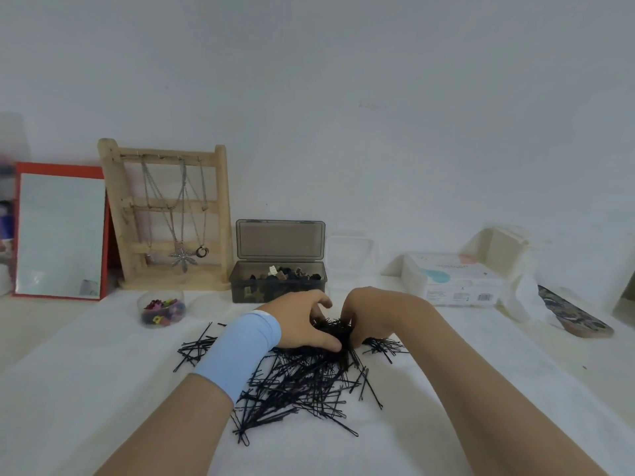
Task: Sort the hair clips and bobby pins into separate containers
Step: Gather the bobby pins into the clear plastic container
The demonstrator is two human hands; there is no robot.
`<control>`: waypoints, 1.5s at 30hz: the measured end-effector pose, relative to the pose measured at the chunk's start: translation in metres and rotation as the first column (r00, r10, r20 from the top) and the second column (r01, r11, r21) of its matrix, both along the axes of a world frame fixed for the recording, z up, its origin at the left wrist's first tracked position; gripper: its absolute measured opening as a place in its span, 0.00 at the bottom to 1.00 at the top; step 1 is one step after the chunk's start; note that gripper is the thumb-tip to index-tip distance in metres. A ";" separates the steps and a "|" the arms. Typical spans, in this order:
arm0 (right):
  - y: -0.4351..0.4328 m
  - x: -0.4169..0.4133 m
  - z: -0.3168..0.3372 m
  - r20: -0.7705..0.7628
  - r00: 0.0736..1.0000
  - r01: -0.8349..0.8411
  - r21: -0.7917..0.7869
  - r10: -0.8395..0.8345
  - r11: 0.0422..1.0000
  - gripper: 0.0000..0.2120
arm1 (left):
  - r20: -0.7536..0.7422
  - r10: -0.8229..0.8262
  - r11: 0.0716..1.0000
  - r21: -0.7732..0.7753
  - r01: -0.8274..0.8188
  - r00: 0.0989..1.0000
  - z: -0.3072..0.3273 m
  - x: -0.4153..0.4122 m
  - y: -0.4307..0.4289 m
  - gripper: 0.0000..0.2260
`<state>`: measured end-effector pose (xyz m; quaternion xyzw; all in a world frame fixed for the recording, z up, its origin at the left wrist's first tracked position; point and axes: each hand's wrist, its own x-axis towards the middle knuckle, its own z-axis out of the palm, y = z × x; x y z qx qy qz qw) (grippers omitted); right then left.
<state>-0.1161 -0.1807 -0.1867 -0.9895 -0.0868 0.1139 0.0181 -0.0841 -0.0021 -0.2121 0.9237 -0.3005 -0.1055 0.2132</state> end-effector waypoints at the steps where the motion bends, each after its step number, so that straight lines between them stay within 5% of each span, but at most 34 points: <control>1: -0.001 -0.001 0.000 0.001 1.000 -0.008 0.007 0.008 1.000 0.09 | -0.003 -0.003 1.000 0.002 0.003 1.000 0.000 0.000 0.000 0.38; 4: -0.010 -0.002 0.008 0.014 1.000 -0.016 0.045 0.015 0.999 0.03 | -0.018 -0.007 1.000 0.011 0.008 1.000 0.001 -0.001 -0.001 0.36; 13: -0.036 -0.008 0.031 0.030 0.999 0.029 0.333 -0.041 0.942 0.06 | -0.055 0.003 0.998 -0.059 -0.006 0.998 0.008 -0.002 0.002 0.25; 17: -0.023 -0.005 0.019 -0.015 0.999 -0.026 0.403 0.035 0.915 0.07 | 0.067 0.050 0.974 -0.223 -0.034 0.997 0.013 -0.002 0.002 0.06; 24: 0.000 -0.001 0.002 -0.041 0.997 -0.036 0.470 0.063 0.882 0.08 | 0.046 0.092 0.936 -0.345 -0.071 0.995 0.021 0.000 0.009 0.03; 27: -0.006 -0.002 0.006 -0.098 0.995 0.034 0.606 0.032 0.795 0.09 | 0.033 0.077 0.940 -0.334 -0.062 0.996 0.027 0.001 0.016 0.04; 37: -0.008 -0.007 0.009 -0.276 0.957 0.265 0.701 -0.091 0.663 0.15 | -0.042 0.044 0.988 0.150 -0.037 0.998 0.035 0.000 0.029 0.11; 40: -0.006 -0.007 0.007 -0.330 0.941 0.316 0.763 -0.081 0.564 0.14 | -0.036 0.046 0.998 0.055 -0.044 0.998 0.041 -0.002 0.027 0.18; 45: -0.004 -0.004 0.005 -0.391 0.920 0.337 0.815 0.019 0.472 0.15 | -0.071 0.032 0.990 -0.132 -0.041 0.997 0.045 -0.003 0.023 0.08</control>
